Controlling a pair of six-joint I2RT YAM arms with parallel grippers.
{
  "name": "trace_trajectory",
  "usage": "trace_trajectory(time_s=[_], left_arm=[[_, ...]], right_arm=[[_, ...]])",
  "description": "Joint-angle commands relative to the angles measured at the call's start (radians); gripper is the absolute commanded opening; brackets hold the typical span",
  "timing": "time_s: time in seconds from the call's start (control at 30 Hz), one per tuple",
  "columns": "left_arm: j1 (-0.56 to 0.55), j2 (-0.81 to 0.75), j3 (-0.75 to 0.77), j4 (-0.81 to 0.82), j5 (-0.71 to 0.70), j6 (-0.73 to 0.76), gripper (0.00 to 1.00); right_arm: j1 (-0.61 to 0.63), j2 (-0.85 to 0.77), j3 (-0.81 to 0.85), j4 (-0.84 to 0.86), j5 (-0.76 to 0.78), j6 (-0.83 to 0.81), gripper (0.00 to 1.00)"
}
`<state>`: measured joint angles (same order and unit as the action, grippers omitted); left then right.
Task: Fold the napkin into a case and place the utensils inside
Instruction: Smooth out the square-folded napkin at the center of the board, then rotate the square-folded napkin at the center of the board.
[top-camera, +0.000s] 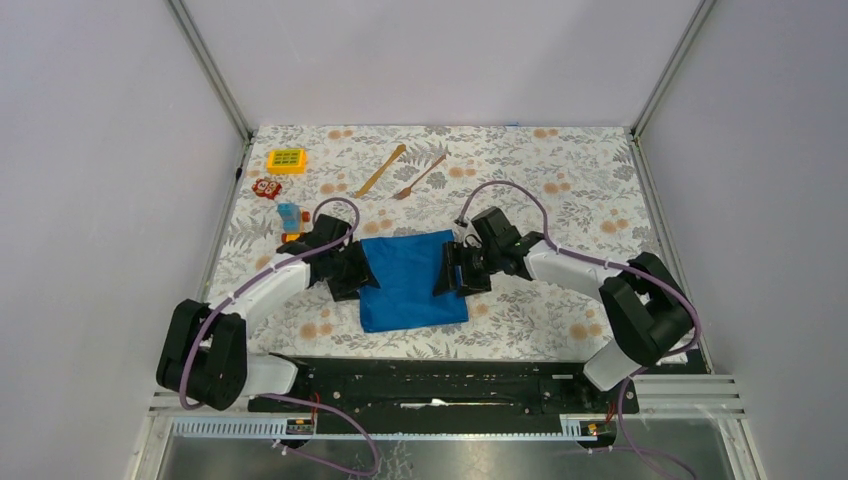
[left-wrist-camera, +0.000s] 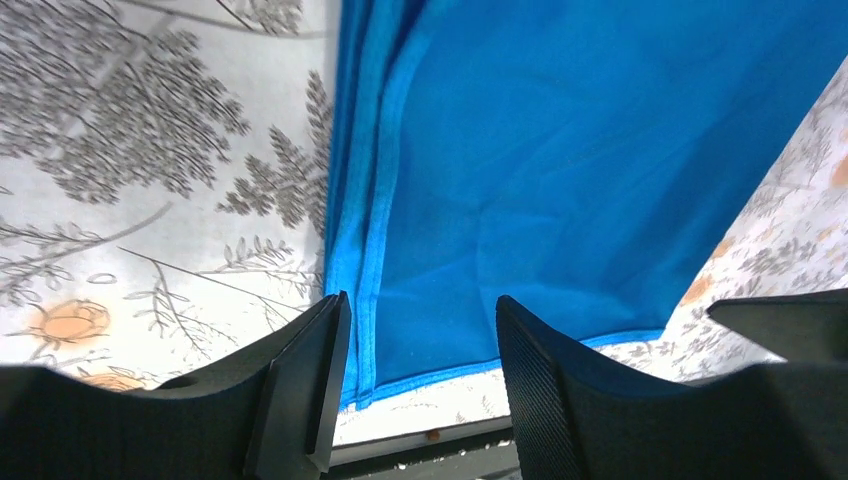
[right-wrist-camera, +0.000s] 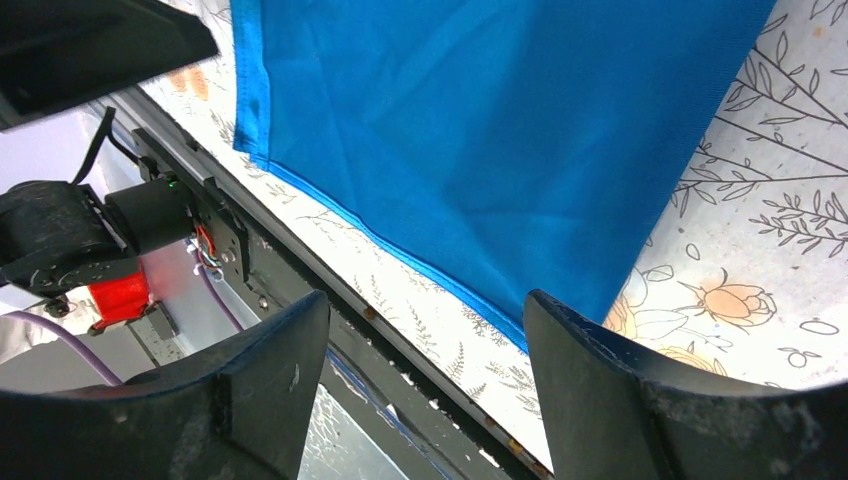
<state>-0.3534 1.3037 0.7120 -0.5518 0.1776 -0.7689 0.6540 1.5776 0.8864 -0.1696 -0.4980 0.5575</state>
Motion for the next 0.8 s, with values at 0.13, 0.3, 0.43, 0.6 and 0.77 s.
trace_trajectory(time_s=[0.13,0.3,0.43,0.6,0.77], left_arm=[[0.036,0.072,-0.049,0.086,-0.035,0.005,0.51],[0.002,0.109,-0.131,0.178,-0.004,-0.041,0.41],[-0.066,0.111,-0.164,0.224,-0.005,-0.099,0.35],[-0.213,0.153,-0.156,0.270,-0.009,-0.231,0.33],[-0.411,0.227,-0.082,0.328,-0.036,-0.367,0.33]], right_arm=[[-0.010,0.067,-0.051,0.088,-0.007,0.031,0.74],[-0.063,0.072,-0.066,0.090,0.005,0.033,0.73],[-0.115,0.067,-0.045,0.030,0.041,-0.006,0.73],[-0.167,0.075,0.009,-0.061,0.129,-0.085,0.74],[-0.262,0.095,0.118,-0.192,0.259,-0.178,0.76]])
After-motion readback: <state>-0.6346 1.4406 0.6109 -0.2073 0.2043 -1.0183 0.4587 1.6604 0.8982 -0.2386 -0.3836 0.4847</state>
